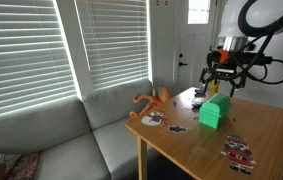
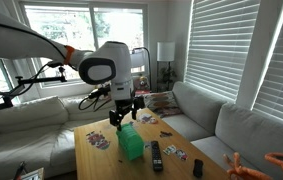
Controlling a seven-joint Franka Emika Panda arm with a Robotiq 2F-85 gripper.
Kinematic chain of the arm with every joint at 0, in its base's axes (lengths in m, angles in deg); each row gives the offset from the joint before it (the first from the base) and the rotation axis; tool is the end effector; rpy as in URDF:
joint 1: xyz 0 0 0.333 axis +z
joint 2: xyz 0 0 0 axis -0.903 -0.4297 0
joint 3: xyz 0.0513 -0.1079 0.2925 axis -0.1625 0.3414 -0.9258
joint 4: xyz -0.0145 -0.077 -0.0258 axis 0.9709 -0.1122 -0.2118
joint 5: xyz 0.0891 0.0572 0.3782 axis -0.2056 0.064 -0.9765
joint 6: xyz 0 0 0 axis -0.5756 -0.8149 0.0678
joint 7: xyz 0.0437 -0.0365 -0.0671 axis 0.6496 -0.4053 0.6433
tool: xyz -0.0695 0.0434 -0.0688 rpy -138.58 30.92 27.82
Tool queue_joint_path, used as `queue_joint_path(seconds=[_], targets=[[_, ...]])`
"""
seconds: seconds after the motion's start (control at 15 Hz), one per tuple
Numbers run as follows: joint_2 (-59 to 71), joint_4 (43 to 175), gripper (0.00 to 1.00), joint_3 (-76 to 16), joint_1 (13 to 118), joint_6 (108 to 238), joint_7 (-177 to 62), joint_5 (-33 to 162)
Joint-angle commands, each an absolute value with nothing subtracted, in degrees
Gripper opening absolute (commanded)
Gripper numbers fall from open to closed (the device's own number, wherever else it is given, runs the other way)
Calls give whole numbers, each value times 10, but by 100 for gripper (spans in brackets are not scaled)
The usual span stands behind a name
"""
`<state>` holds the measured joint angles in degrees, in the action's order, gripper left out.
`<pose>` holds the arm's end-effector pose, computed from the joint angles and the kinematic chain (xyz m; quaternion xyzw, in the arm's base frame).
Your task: Turn the green bowl to the left
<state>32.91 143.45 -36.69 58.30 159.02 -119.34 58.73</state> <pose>0.4987 -0.0289 0.4627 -0.8121 0.5820 -0.0269 0.0335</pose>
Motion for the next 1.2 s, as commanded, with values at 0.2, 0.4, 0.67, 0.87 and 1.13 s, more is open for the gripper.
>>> queue_joint_path(seconds=[0.2,0.4,0.67,0.87,1.13], targets=[[295,1421,100,-358,597,1587,-1242,571],[285,1422,100,-353,595,1586,-1244,573],[268,1422,100,-347,598,1588,-1237,564],[259,1423,100,-345,599,1590,-1232,561],[257,1426,100,-344,601,1594,-1206,565]])
